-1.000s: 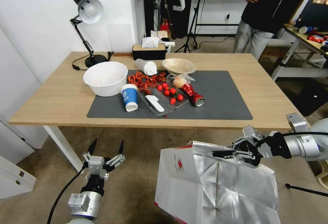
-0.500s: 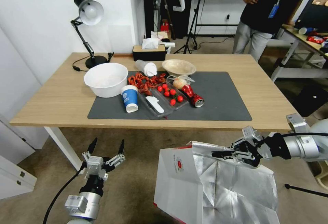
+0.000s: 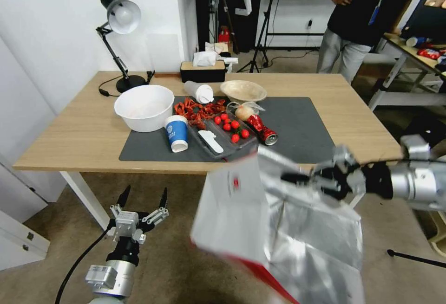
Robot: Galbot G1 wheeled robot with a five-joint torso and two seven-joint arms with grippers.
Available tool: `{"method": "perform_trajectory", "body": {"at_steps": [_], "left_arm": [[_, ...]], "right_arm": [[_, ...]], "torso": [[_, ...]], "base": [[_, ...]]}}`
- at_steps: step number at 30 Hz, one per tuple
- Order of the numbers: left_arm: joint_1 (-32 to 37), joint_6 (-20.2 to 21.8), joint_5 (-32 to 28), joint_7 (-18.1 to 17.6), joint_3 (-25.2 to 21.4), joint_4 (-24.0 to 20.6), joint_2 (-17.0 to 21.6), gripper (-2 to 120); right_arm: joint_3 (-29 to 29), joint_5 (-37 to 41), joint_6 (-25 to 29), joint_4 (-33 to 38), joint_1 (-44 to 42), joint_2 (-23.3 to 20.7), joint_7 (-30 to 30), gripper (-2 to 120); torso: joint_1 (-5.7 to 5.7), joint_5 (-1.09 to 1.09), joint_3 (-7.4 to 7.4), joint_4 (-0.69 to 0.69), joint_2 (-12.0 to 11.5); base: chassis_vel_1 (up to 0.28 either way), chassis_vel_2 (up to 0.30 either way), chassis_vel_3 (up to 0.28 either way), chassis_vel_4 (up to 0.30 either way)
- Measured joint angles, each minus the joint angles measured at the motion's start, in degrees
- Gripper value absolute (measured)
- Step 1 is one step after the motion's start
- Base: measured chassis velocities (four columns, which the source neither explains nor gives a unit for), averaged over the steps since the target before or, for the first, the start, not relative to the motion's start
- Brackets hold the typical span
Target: Pick up the food delivery bag from the floor and place it on the table.
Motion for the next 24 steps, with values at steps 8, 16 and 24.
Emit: {"method": "perform_trajectory", "body": {"at_steps": [8, 16, 24], "left_arm": [[0.0, -0.8, 0.6, -0.2, 0.1, 0.6, -0.7, 100], [0.2, -1.6, 0.9, -0.5, 0.2, 1.0, -0.6, 100], [0.2, -2.2, 1.2, -0.8, 0.3, 1.2, -0.6, 100]], "right_arm": [[5.5, 14.6, -0.5, 1.7, 0.1, -0.4, 10.1, 0], [6.4, 22.3, 2.0, 4.8, 1.5, 1.0, 28.2, 0], [4.7, 33.9, 4.6, 6.7, 9.6, 1.8, 49.0, 0]], "torso": [[-0.05, 0.0, -0.06, 0.0, -0.1], [-0.07, 0.01, -0.1, 0.0, -0.2], [-0.09, 0.0, -0.12, 0.0, -0.2]], "base": [[0.0, 0.0, 0.0, 0.0], [0.0, 0.0, 0.0, 0.0], [0.0, 0.0, 0.0, 0.0]]}}
